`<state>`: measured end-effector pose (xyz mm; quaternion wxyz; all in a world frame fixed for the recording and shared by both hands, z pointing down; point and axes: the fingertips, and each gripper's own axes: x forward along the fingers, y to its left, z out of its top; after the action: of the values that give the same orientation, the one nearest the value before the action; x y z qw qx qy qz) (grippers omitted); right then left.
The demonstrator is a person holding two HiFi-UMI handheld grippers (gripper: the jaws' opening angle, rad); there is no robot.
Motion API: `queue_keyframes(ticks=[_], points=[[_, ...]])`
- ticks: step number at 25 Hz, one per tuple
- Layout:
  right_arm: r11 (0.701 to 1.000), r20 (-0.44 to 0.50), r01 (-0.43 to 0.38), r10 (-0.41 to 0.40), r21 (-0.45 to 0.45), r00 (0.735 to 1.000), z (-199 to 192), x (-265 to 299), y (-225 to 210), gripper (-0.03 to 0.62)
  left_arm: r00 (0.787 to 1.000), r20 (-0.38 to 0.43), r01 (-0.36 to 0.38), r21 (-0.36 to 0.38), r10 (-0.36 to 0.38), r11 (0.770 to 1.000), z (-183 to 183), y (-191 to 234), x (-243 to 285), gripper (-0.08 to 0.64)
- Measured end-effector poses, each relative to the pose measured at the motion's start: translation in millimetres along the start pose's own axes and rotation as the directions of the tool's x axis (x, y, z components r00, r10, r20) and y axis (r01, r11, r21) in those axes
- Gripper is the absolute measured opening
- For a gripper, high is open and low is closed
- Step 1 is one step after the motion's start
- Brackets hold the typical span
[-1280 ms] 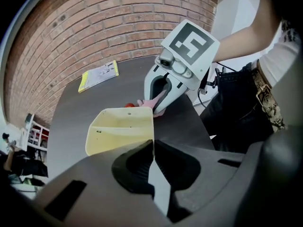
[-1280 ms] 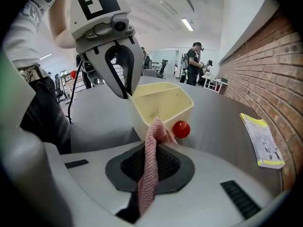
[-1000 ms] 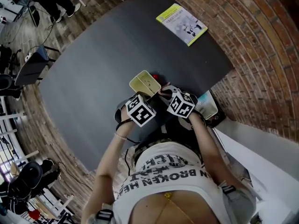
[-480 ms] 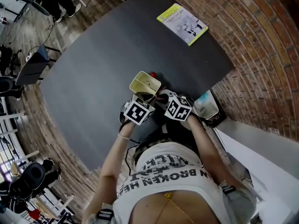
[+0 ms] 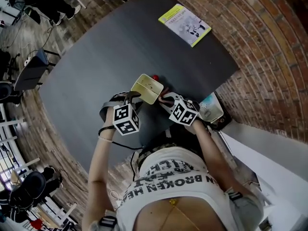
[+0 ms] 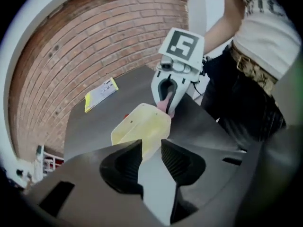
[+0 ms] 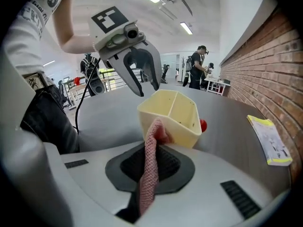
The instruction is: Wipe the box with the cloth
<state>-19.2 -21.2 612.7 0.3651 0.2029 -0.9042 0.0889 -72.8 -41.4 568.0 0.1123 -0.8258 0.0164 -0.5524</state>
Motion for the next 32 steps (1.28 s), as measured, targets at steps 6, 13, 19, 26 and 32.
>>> queue_keyframes(ticks=[6, 13, 19, 26, 32], points=[[1.0, 0.001, 0.013, -0.013, 0.002, 1.0, 3.5, 1.5, -2.5, 0.017, 0.985, -0.169, 0.026, 0.286, 0.024, 0.958, -4.6, -3.2, 24.7, 0.099], [1.0, -0.007, 0.023, -0.023, 0.002, 1.0, 3.1, 0.1, -6.8, 0.017, 0.985, -0.169, 0.059, 0.196, -0.025, 0.979, 9.8, -9.6, 28.8, 0.058], [0.999, -0.016, 0.044, -0.044, 0.006, 0.999, -3.5, -4.8, -13.2, 0.017, 0.99, -0.126, 0.061, -0.038, -0.065, 0.997, 21.6, -14.1, 37.1, 0.044], [0.998, 0.001, 0.058, -0.058, 0.021, 0.998, -1.0, -10.9, -19.9, 0.017, 0.997, -0.05, 0.048, -0.296, -0.065, 0.954, 35.6, -12.2, 43.7, 0.029], [0.999, 0.01, 0.049, -0.049, 0.019, 0.999, 3.5, -6.7, -15.9, 0.017, 0.999, 0.005, 0.051, -0.391, -0.054, 0.919, 38.4, -10.2, 47.2, 0.023]])
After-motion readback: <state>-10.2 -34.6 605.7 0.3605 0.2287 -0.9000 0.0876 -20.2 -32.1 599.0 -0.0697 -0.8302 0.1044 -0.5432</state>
